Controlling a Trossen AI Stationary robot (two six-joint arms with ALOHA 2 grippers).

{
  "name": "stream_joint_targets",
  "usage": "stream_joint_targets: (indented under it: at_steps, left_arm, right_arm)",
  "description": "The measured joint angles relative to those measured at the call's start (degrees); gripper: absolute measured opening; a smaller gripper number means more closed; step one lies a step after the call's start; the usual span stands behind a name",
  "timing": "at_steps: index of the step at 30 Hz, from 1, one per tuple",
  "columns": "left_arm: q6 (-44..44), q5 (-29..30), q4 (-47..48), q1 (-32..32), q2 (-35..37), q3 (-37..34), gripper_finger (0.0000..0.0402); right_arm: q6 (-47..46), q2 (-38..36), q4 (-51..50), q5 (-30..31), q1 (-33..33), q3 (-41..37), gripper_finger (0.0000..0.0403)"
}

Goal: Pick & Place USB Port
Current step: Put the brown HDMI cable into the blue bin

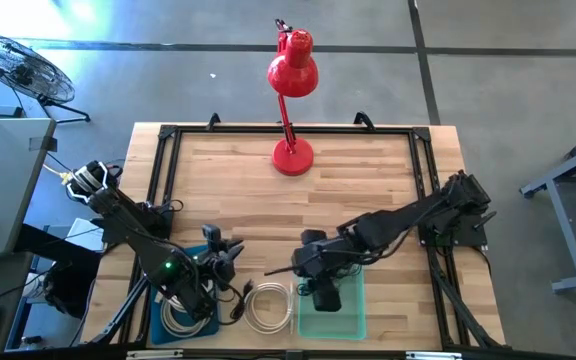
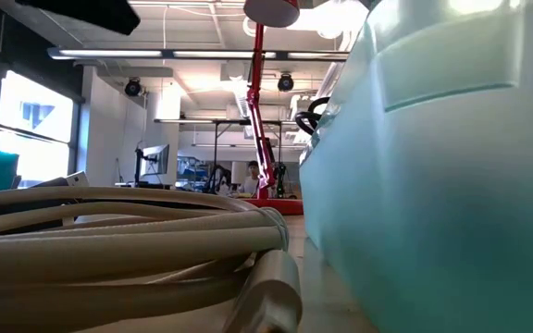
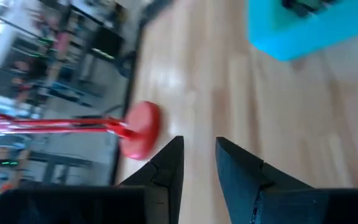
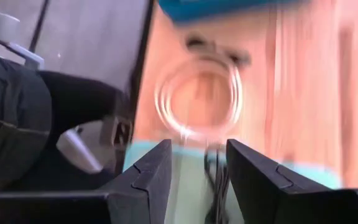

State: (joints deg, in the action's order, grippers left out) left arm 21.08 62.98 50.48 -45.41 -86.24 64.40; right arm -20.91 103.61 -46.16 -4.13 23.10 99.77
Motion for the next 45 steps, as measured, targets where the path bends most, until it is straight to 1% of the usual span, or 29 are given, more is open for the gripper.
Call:
stream_joint_targets:
  at_steps: [2, 3, 5, 6, 8, 12, 13, 15, 17, 19, 23, 28, 31, 39, 42, 45]
  left_arm:
    - [-0.1, 1.9, 0.0, 0.0, 0.6, 0.1, 0.0088]
    - [-0.3, 1.9, 0.1, 0.0, 0.9, 0.3, 0.0088]
    - [-1.9, 0.1, -0.2, 0.0, 1.5, 1.5, 0.0088]
    - [-3.9, -2.3, -0.7, 0.0, 1.6, 2.3, 0.0088]
    - [-9.2, -9.6, -1.9, 0.3, 1.5, 4.5, 0.0088]
    - [-17.7, -29.2, -9.8, 3.3, 1.1, 7.6, 0.0088]
    - [-19.5, -33.2, -11.7, 4.1, 1.1, 7.8, 0.0088]
    - [-23.4, -38.9, -16.3, 5.6, 1.1, 7.9, 0.0088]
    - [-27.1, -42.0, -18.6, 7.0, 1.1, 8.1, 0.0088]
    - [-28.5, -43.0, -18.5, 8.0, 0.7, 8.1, 0.0088]
    - [-28.4, -43.4, -17.4, 10.0, -1.1, 8.0, 0.0088]
    - [-28.4, -48.0, -17.8, 12.6, -5.4, 8.0, 0.0088]
    - [-28.3, -49.5, -19.0, 13.7, -7.1, 8.0, 0.0088]
    - [-28.3, -49.6, -21.8, 13.9, -7.7, 8.0, 0.0088]
    - [-27.9, -49.5, -22.3, 13.9, -7.7, 8.0, 0.0099]
    - [-25.0, -48.6, -22.1, 13.9, -7.7, 8.0, 0.0129]
  right_arm:
    - [3.3, 0.0, 0.5, 2.1, 0.5, 2.6, 0.0144]
    - [4.5, 0.0, 0.6, 3.0, 0.8, 3.7, 0.0144]
    - [6.2, 0.0, 0.7, 4.9, 1.5, 5.0, 0.0144]
    - [6.9, 0.0, 0.5, 5.3, 1.8, 5.5, 0.0144]
    - [7.8, 0.0, -0.1, 5.7, 2.5, 5.9, 0.0144]
    - [8.3, 0.0, -1.1, 5.4, 3.4, 6.1, 0.0144]
    - [8.4, 0.0, -1.7, 5.4, 3.6, 6.0, 0.0144]
    - [8.4, 0.0, -1.6, 5.4, 4.0, 5.8, 0.0144]
    - [8.4, 0.0, -1.7, 5.4, 4.4, 5.5, 0.0144]
    - [8.3, 0.0, -1.9, 5.6, 5.0, 5.4, 0.0144]
    - [7.7, 0.0, -2.0, 6.2, 6.8, 5.4, 0.0144]
    - [6.1, 0.0, -3.2, 9.5, 9.3, 5.3, 0.0144]
    - [5.4, 0.0, -4.1, 11.0, 10.5, 5.3, 0.0144]
    - [5.4, 0.0, -4.8, 14.3, 13.2, 5.3, 0.0144]
    - [5.5, 0.0, -5.1, 15.2, 14.0, 5.3, 0.0144]
    - [5.5, 0.0, -5.2, 15.8, 14.8, 5.3, 0.0144]
